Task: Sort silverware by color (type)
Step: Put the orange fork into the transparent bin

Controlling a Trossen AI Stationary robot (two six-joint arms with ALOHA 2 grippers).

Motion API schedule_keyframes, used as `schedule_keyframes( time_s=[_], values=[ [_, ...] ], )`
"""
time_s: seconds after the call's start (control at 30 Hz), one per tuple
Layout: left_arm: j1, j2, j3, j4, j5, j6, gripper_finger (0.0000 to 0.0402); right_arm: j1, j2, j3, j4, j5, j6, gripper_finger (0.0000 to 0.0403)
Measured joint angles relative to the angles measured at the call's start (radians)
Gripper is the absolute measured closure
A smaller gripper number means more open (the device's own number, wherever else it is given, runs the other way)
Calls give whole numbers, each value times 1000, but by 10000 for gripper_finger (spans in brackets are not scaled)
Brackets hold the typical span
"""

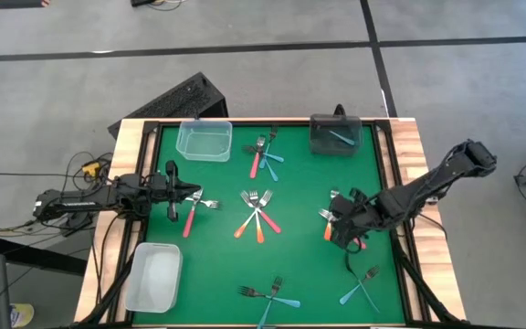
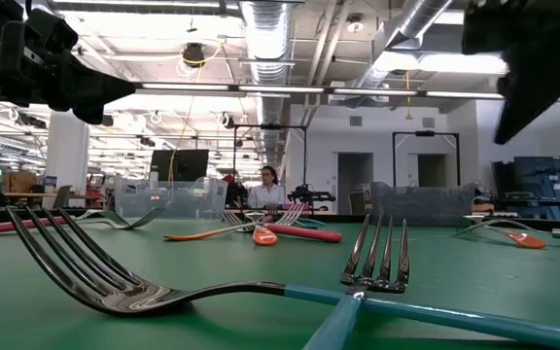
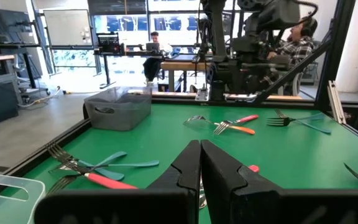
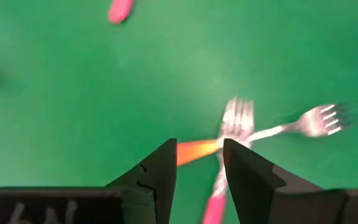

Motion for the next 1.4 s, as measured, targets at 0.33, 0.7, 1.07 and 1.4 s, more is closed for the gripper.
schedule_keyframes(
  time_s=[0.33, 0.7, 1.07, 1.4],
  values=[
    [0, 0, 0, 0, 0, 0, 401, 118, 23, 0, 8, 23, 193, 304],
    [0, 0, 0, 0, 0, 0, 401, 130, 159, -1, -110, 15, 200, 292],
    [0, 0, 0, 0, 0, 0, 401, 120, 273, 0, -182, -13, 315, 214],
    [0, 0, 0, 0, 0, 0, 401, -36, 252, -1, -217, 209, 443, 222]
  ],
)
